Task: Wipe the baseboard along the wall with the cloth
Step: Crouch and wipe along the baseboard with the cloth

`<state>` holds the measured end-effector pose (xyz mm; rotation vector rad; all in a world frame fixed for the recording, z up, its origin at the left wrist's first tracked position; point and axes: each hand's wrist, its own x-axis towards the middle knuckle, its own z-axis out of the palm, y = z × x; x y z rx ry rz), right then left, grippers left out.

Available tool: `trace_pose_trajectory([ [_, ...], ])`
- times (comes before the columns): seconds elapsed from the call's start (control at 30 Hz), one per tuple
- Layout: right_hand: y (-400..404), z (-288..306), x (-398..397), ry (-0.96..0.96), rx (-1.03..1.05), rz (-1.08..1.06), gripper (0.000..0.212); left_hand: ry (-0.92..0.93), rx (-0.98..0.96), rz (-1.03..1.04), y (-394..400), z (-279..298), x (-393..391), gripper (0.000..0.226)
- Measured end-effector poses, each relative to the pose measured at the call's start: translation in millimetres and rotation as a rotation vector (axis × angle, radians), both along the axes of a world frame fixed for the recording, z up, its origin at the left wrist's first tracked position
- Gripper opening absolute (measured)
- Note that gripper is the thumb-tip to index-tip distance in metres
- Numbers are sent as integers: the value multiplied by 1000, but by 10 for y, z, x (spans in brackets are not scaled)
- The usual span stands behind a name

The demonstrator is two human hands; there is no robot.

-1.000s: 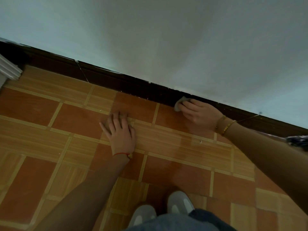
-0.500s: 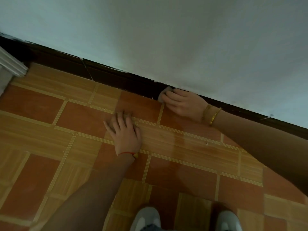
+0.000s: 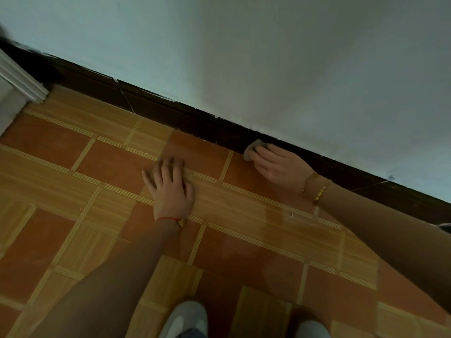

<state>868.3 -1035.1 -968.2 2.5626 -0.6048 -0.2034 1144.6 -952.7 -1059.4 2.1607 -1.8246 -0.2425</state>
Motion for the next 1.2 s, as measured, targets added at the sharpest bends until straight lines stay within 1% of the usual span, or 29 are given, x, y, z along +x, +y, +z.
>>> trace_pose_trajectory([
  [0.07,80,9,-212,34,9,-4,27,-3,-9,2,-1,1,-11,49],
  [0.13,123,29,-339,55,4,5,23,-2,-20,4,4,3,-13,48],
  [0.3,54,53,-246,15,-12,53,21,8,-24,9,-3,-12,-14,50],
  [0.33,18,72,-155,-14,-17,65,24,6,-23,11,-6,-18,-12,50],
  [0.43,-136,115,232,-131,-51,79,46,7,-23,7,-1,-26,-5,51],
  [0.47,-183,116,375,-153,-65,85,49,9,-24,6,0,-27,-2,51],
  [0.6,-276,79,681,-146,-99,118,30,-3,-34,-1,4,-33,1,51],
  [0.67,-250,74,604,-151,-85,124,27,-9,-36,-4,4,-41,7,50],
  [0.77,-157,69,326,-200,-49,120,32,-30,-33,-8,10,-53,9,50],
  [0.83,-60,60,70,-167,-47,96,31,-39,-19,-13,5,-55,10,51],
  [0.9,51,18,-234,-90,-50,63,25,-46,-7,-15,3,-45,-2,53],
  [1.03,237,-33,-726,22,-44,2,32,-44,6,-6,39,9,-101,54],
  [1.2,257,-34,-743,10,-19,-33,29,30,25,-31,93,52,-450,53],
])
